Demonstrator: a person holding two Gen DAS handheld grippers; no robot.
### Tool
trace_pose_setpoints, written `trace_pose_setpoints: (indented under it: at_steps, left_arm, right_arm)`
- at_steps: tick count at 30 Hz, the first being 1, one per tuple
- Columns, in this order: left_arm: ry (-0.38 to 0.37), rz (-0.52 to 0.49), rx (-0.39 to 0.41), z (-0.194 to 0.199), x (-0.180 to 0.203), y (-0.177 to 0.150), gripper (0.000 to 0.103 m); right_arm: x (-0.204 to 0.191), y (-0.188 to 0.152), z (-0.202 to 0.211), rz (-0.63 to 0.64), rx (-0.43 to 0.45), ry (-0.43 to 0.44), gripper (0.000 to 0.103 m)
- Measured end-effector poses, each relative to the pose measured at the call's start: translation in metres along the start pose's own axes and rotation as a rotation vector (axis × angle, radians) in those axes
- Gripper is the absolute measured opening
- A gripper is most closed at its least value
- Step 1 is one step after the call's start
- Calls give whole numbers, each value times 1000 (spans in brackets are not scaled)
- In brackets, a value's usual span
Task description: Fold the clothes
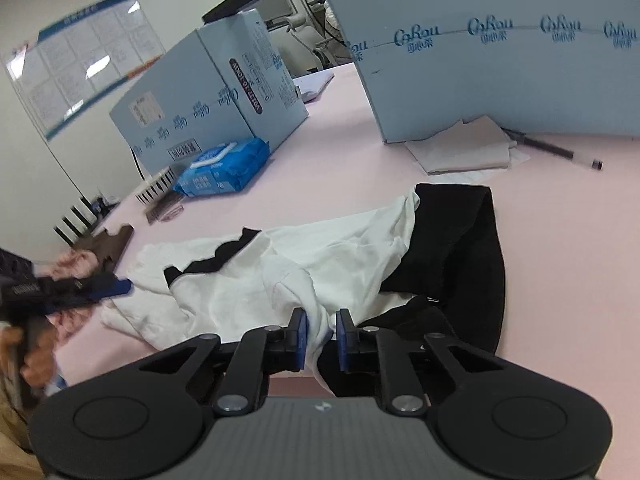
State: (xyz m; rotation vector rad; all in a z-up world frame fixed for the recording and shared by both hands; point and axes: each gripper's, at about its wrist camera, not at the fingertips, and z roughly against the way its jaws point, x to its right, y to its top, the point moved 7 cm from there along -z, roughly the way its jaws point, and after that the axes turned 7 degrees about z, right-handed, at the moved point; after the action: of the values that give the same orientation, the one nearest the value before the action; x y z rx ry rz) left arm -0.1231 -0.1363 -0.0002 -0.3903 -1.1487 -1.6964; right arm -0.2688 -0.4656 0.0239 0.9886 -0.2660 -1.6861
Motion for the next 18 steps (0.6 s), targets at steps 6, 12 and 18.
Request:
trace_pose_setpoints:
  at_steps: [6, 12, 18]
  left_arm:
    - [78, 67, -17, -12, -41, -4, 34]
    - [91, 32, -12, -6, -36, -6, 35]
    - [-26, -65, 41, 5, 6, 13, 50]
  right_arm:
    - [45, -17, -9, -87, -46, -48, 9]
    - [44, -26, 4, -48, -22, -130, 8]
    - [-5, -4, 16, 64, 80, -78, 39]
